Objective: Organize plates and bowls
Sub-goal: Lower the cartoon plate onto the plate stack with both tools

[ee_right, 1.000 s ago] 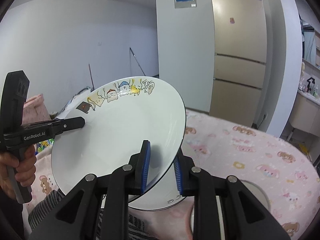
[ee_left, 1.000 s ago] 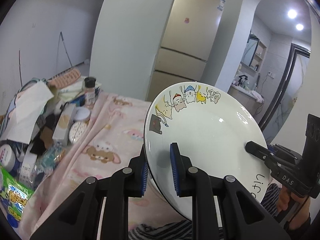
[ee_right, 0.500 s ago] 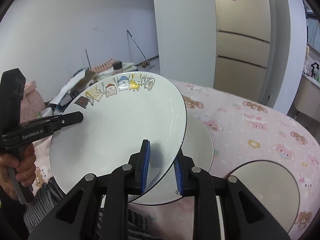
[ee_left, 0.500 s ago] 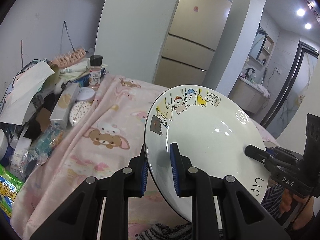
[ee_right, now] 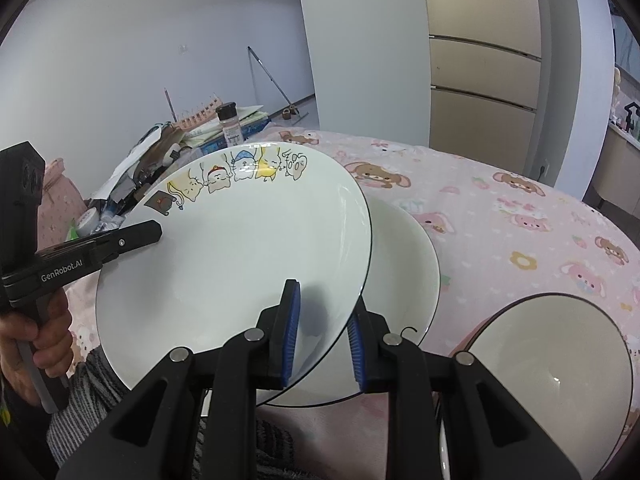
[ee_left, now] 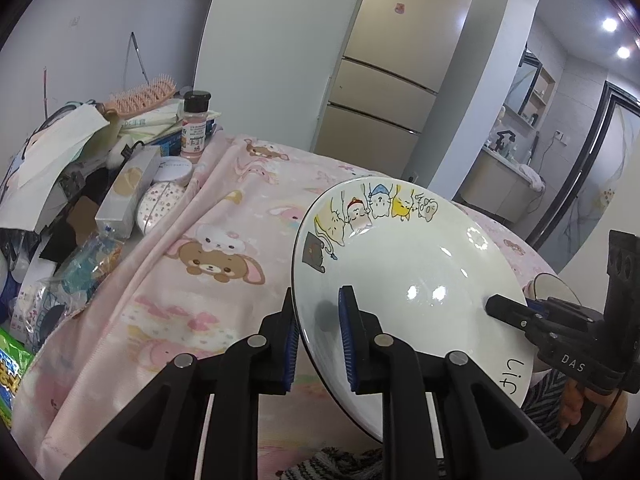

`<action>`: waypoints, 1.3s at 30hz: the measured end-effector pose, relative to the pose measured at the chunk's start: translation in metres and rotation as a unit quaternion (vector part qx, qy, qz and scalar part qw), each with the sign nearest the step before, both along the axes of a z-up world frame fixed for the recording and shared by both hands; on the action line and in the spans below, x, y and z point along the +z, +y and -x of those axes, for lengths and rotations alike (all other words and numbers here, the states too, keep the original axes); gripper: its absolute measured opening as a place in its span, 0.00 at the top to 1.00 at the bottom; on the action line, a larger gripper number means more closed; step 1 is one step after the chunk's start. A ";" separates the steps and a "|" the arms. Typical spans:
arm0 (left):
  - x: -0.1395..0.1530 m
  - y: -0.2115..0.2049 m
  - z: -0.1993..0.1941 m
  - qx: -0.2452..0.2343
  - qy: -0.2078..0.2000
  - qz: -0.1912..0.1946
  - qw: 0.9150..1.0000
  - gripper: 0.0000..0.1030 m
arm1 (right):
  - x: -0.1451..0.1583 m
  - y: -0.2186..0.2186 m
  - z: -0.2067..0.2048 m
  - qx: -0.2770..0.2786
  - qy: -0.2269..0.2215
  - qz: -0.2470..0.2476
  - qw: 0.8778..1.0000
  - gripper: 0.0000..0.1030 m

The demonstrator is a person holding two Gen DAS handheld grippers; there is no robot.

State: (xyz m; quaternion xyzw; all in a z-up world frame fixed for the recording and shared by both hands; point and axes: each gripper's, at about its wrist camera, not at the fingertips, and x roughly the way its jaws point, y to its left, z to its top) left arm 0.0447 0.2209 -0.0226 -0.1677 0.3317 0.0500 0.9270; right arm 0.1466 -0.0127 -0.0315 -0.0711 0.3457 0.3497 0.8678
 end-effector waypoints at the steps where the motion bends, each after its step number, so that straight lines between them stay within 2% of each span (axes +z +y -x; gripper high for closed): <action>1: -0.001 0.001 0.000 0.000 0.002 0.000 1.000 0.81 | -0.001 0.001 0.000 -0.002 -0.001 0.002 1.000 0.79; 12: -0.008 0.005 -0.006 0.002 0.015 0.006 1.000 0.81 | -0.006 0.010 -0.006 -0.002 0.004 0.028 1.000 0.78; 21: -0.014 0.010 -0.011 0.000 0.024 0.014 1.000 0.81 | -0.009 0.016 -0.006 -0.005 -0.008 0.053 0.999 0.76; 28: -0.014 0.007 -0.014 -0.004 0.026 0.006 1.000 0.81 | -0.010 0.019 -0.012 -0.009 -0.008 0.067 0.998 0.74; 39: -0.009 0.004 -0.025 -0.007 0.033 -0.003 0.999 0.81 | -0.013 0.029 -0.022 -0.001 0.000 0.120 0.993 0.67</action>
